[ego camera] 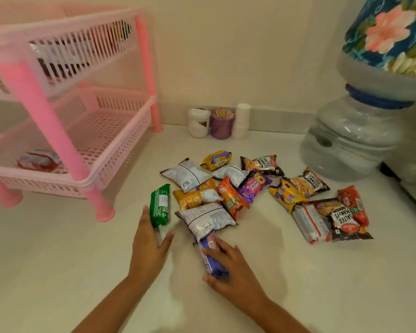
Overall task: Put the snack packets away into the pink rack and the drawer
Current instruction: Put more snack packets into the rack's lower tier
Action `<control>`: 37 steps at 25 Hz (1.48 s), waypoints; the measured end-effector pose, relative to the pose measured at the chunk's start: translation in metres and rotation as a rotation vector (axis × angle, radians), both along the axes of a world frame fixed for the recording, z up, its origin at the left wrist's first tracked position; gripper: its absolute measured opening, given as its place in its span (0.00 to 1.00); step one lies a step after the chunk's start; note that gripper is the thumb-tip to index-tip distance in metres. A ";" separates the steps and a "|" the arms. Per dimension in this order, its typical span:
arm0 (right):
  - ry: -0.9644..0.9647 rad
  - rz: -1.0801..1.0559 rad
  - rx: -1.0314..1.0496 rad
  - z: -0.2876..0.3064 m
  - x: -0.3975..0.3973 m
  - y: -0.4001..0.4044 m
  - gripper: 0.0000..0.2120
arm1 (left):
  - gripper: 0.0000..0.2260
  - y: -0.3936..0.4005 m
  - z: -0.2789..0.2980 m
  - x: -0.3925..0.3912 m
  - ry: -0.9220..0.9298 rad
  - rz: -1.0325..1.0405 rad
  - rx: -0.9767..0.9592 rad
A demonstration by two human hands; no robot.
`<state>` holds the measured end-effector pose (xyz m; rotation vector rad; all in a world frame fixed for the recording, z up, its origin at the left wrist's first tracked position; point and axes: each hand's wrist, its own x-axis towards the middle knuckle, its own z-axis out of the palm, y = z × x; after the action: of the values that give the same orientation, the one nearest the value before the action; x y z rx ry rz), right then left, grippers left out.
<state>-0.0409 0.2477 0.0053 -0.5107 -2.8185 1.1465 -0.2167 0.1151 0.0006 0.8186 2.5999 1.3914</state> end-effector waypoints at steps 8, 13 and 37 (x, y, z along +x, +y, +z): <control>0.035 -0.049 0.102 -0.014 0.000 0.000 0.26 | 0.33 0.020 -0.001 0.010 0.508 -0.172 -0.193; -0.004 -0.083 0.091 -0.015 0.003 0.000 0.26 | 0.24 0.031 -0.004 0.021 0.543 -0.398 -0.298; 0.229 -0.371 -0.210 -0.003 0.036 0.016 0.27 | 0.34 0.032 -0.007 0.034 0.319 -0.210 -0.396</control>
<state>-0.0052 0.2639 0.0020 -0.8156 -2.2986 1.3248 -0.1827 0.1467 -0.0066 1.2806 2.7703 0.7040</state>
